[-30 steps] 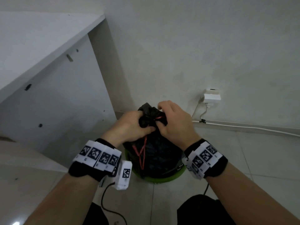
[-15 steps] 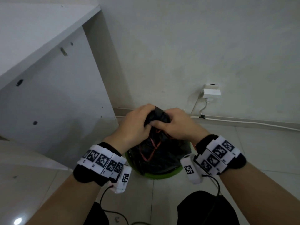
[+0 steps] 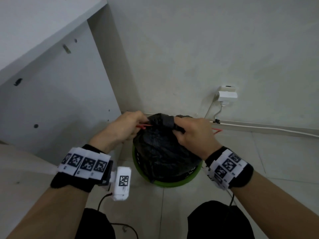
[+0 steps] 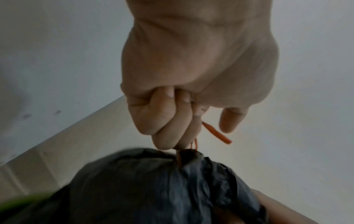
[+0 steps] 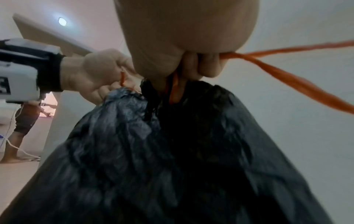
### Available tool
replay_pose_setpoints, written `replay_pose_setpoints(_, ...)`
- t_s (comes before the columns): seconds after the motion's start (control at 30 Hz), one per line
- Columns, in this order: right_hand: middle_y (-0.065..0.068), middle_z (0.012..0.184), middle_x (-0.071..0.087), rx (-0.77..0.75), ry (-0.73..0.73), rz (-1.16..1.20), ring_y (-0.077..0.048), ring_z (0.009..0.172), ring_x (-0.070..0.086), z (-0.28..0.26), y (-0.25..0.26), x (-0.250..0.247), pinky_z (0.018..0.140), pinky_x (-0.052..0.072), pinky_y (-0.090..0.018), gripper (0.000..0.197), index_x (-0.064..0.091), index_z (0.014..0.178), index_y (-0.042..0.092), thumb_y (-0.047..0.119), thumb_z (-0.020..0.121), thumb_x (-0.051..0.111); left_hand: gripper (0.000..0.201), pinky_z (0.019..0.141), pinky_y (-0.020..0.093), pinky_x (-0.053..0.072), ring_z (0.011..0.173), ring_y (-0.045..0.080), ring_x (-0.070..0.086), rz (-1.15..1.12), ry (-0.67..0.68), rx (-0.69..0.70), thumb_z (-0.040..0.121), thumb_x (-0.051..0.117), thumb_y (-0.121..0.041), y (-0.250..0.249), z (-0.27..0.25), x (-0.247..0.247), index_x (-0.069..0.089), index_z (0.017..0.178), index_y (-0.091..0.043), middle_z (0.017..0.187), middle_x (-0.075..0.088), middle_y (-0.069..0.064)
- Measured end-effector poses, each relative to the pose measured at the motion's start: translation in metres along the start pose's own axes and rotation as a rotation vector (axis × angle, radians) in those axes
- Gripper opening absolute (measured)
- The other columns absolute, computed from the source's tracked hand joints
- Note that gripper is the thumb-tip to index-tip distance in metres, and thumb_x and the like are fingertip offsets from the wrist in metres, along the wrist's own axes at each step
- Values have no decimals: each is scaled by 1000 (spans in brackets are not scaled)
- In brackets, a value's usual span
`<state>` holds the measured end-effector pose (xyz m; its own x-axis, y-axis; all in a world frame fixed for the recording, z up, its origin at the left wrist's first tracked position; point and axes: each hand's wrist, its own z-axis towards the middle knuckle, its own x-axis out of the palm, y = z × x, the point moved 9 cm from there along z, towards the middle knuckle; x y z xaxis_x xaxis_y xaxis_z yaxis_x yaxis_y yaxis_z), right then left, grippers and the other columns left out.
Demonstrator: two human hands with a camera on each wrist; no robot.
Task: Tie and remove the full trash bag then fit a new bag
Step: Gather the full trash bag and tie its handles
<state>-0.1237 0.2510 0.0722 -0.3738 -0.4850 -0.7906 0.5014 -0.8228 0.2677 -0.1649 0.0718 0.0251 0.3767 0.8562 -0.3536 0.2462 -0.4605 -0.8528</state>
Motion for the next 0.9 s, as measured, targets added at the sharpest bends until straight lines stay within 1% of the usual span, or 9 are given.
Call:
replay_pose_setpoints(0.07,-2,66,62,-75,-22,-31,-30,59,61,-5,11,7,44,43,-33,27,76,97,18,18,74,60,75,40,20,18,37,12,25,60,51,-86,68,45,-88,14,7,14,63,77,-16,47,29,-6)
replay_pose_setpoints(0.13,-2,69,60,-146,40,8,-28,60,60,-13,23,20,45,41,-31,26,73,93,16,16,72,58,77,44,23,31,41,16,43,153,32,-15,57,55,-91,19,14,27,57,66,-15,48,46,-3)
replay_pose_setpoints(0.2,1,76,63,-161,190,110,-24,68,63,-25,27,32,53,48,-32,28,70,102,18,22,77,59,71,61,31,45,63,19,60,31,23,72,60,74,-72,20,24,35,65,74,-3,66,64,5)
replay_pose_setpoints(0.27,7,89,71,20,250,322,-14,81,67,-32,9,30,70,54,-29,39,65,123,26,34,85,60,42,75,36,51,74,20,65,-130,32,194,75,80,-39,17,23,40,72,86,0,82,71,12)
replay_pose_setpoints(0.37,3,67,69,458,104,655,-11,58,63,-40,-37,19,59,52,-29,48,53,122,31,49,81,71,11,82,42,58,80,24,72,-87,-51,341,81,76,-16,21,22,41,72,89,-10,87,76,9)
replay_pose_setpoints(0.5,11,57,57,311,549,361,1,54,56,-37,-22,63,56,45,-22,50,59,111,37,63,71,74,16,75,28,56,77,11,69,-142,22,433,85,70,5,20,12,65,67,89,-10,80,73,-3)
replay_pose_setpoints(0.6,8,80,67,202,448,200,-21,79,68,-33,-24,68,65,53,-34,28,60,102,34,45,78,67,24,72,37,55,75,23,70,-171,-27,404,84,74,-33,24,7,59,65,98,-14,81,73,6)
replay_pose_setpoints(0.73,-1,66,64,1,242,-22,-31,59,63,-39,-12,57,45,38,-28,20,55,96,25,24,76,60,83,74,37,51,80,25,68,-72,-185,13,66,40,-92,55,18,27,67,87,-17,78,70,3)
replay_pose_setpoints(0.9,0,71,65,-44,209,71,-26,60,64,-51,3,61,47,49,-35,22,63,101,19,23,81,54,57,47,24,37,47,19,51,106,6,-194,74,67,-72,74,24,59,60,72,-15,50,56,-2)
